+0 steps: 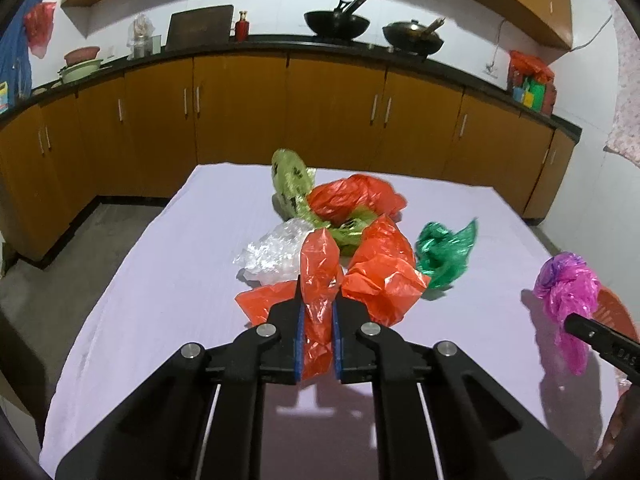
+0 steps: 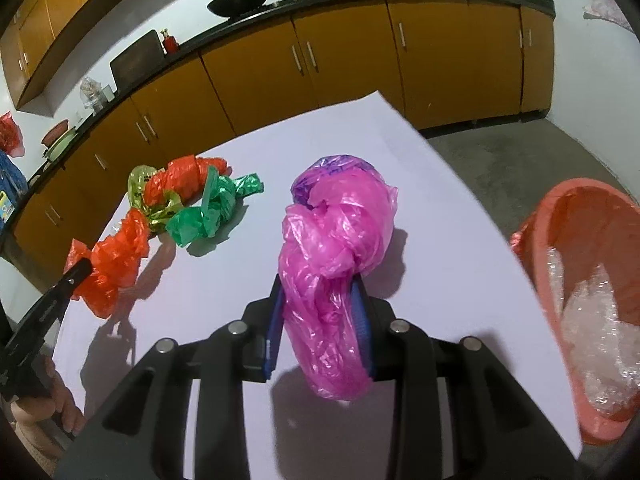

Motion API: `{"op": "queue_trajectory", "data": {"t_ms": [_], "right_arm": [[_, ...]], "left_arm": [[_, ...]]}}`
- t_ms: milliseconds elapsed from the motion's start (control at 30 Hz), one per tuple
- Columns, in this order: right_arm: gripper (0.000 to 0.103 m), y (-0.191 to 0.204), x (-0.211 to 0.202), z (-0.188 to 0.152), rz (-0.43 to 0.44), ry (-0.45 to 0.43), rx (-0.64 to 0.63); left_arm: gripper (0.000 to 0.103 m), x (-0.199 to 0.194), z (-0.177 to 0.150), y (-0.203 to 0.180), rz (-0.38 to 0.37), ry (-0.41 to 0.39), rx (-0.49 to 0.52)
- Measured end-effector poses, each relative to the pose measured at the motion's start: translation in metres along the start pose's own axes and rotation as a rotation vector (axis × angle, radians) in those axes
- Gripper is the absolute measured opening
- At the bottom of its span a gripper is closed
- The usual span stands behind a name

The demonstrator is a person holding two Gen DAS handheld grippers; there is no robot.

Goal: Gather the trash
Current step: 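Carry red and pink bags over the wastebasket and open both tools to drop them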

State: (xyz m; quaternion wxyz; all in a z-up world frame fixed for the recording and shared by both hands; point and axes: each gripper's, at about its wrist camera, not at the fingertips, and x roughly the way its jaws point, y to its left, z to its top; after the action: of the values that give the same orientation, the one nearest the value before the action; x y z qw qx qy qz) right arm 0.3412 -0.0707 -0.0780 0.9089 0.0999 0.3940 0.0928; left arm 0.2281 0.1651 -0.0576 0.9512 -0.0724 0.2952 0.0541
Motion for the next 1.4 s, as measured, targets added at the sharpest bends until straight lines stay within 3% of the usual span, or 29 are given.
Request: {"op": "queue_trajectory", "data": {"t_ms": [733,1400], "right_arm": [[0.032,-0.053,-0.108,0.006,-0.099,-0.169,0.019],[0.032,-0.120,-0.152,-0.003,-0.208,-0.220,0.092]], "left_arm": [[0.010,-0.053,0.009,-0.088,-0.178,-0.065,0.041],[0.010,-0.067,0.002,-0.172,-0.328,-0.065,0.103]]}}
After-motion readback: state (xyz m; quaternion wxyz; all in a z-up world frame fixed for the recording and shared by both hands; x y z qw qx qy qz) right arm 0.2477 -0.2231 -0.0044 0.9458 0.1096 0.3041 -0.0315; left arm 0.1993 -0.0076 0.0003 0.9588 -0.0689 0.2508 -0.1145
